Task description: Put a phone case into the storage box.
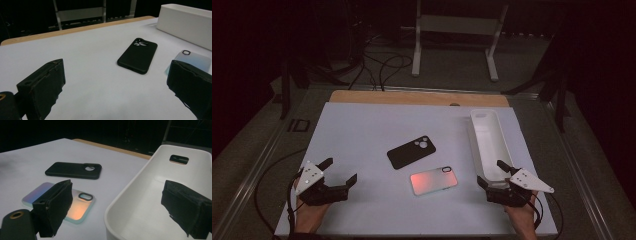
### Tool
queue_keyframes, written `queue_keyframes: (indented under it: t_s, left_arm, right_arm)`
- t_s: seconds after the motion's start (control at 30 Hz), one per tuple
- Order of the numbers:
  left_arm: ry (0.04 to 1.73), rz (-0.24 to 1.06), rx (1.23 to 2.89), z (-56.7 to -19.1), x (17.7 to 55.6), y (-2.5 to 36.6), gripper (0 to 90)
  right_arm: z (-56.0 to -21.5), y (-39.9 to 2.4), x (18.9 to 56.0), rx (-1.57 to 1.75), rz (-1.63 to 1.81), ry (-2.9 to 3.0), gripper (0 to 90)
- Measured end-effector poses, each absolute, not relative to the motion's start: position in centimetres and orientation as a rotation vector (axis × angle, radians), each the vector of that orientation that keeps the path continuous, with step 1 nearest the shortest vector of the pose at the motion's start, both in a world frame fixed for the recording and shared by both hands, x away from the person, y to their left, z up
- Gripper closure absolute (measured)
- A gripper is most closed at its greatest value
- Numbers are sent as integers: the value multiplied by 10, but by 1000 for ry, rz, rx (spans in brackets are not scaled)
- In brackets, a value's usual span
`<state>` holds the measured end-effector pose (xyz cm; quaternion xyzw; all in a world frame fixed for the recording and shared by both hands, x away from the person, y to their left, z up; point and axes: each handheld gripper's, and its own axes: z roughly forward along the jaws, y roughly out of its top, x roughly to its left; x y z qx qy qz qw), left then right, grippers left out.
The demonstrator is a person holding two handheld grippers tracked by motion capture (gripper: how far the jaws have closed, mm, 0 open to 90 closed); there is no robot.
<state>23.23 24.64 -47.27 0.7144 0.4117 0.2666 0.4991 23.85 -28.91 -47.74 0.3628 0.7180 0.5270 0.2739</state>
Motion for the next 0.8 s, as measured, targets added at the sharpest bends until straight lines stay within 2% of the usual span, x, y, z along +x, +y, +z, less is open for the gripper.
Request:
queue_keyframes:
  t_s: [0.27, 0.6, 0.8]
  left_arm:
    - [977, 586, 1764, -469, 238, 236, 18]
    - [928, 501, 1909, -467, 257, 198, 11]
    - [885, 472, 1937, -466, 267, 178, 10]
  right_arm:
    - [-478, -289, 238, 980, 1413, 1931, 100]
    - [-478, -292, 238, 1002, 1416, 1909, 100]
    - [-477, -292, 238, 994, 1405, 1913, 100]
